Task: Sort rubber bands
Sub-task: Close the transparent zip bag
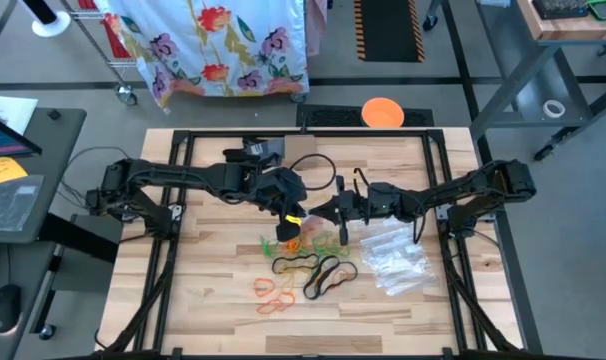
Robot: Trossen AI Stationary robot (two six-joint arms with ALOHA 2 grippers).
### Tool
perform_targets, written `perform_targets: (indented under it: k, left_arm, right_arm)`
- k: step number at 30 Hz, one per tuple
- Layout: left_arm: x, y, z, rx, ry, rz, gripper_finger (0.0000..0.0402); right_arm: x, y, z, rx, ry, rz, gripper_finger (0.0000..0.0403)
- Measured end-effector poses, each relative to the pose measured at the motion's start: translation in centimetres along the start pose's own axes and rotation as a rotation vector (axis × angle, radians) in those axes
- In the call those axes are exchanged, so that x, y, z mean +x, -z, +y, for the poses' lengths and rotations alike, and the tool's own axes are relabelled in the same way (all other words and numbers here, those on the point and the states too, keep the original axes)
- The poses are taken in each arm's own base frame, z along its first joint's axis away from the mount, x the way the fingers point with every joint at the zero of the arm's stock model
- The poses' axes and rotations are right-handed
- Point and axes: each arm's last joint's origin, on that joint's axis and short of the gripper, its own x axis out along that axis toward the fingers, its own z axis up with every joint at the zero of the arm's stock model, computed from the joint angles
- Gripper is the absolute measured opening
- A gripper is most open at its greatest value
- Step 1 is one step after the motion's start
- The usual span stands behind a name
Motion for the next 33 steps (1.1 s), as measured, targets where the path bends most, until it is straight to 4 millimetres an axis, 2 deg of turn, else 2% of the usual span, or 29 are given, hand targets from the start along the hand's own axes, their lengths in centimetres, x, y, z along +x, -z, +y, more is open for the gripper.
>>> perform_targets:
  k: [7,16,19,28,33]
  left_arm:
    - [0.1,0.7,0.2,-0.014,-0.017,0.069,0.0002]
    - [-0.2,-0.1,0.1,0.075,-0.026,0.01,0.0001]
    - [-0.5,-0.4,0.0,0.08,-0.024,-0.003,0.0001]
    - [-0.5,-0.5,0.0,0.095,-0.024,-0.006,0.0001]
    - [-0.5,-0.5,0.0,0.106,-0.022,-0.007,0.0001]
  right_arm:
    - [-0.2,-0.6,-0.1,-0.006,0.033,-0.03,0.0]
    - [0.0,-0.7,-0.5,0.086,-0.046,0.05,0.0014]
    - [0.3,-1.1,-0.6,0.09,-0.076,0.067,0.0042]
    - [0.6,-1.6,-0.3,0.081,-0.084,0.071,0.0161]
    - [0.5,-1.3,-0.4,0.081,-0.082,0.096,0.0198]
